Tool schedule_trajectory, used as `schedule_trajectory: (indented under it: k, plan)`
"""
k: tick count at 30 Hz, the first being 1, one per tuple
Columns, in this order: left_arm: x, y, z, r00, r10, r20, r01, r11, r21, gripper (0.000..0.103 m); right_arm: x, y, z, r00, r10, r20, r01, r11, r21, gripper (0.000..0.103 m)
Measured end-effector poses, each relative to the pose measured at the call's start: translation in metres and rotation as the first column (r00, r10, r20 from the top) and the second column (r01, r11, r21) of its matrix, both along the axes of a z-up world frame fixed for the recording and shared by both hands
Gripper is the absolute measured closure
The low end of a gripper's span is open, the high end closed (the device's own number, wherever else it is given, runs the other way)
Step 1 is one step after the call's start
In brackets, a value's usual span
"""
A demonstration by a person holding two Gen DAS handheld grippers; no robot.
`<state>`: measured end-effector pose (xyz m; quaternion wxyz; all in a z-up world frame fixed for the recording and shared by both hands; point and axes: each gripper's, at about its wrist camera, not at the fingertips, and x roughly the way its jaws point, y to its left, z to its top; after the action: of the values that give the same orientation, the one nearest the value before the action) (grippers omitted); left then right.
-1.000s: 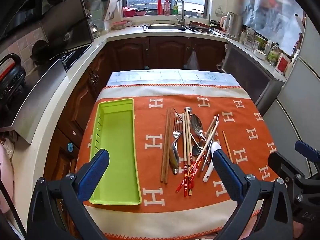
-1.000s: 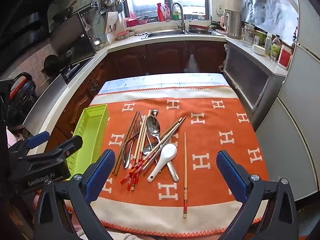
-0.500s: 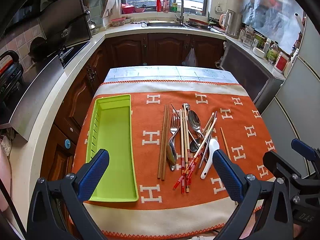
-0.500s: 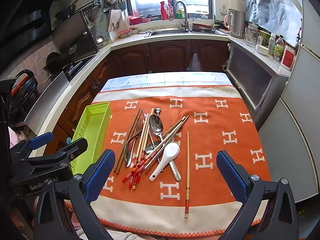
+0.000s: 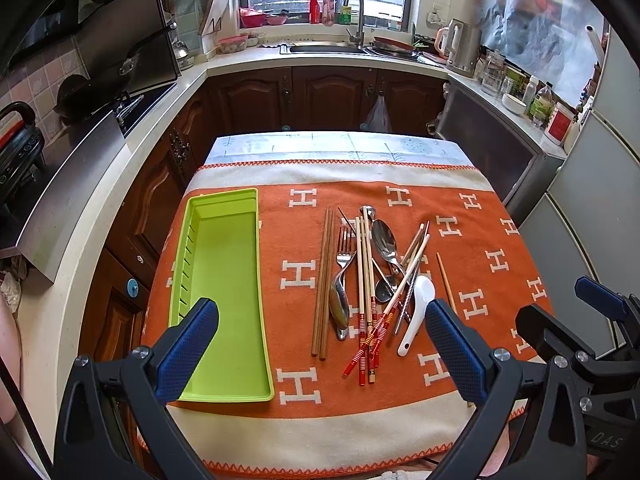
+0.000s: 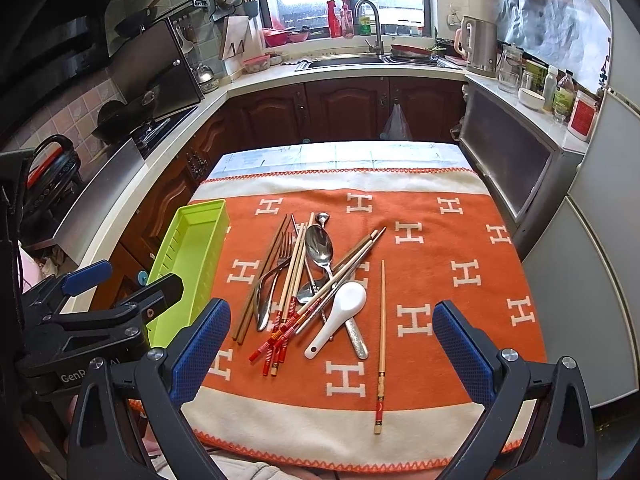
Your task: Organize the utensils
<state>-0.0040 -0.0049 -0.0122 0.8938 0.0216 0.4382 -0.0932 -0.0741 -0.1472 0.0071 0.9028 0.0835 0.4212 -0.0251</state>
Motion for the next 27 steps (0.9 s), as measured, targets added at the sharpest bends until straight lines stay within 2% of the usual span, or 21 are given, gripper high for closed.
schedule_trajectory:
  k: [27]
  plan:
    - [0.0004,-0.0017,0.0016,1.000,-0.004,-0.008,0.004,1.000,0.012,0.001,0.0003,0.0025,-0.0002,1.000,0.001,-0.002,-0.001,1.000,0.002,0.001]
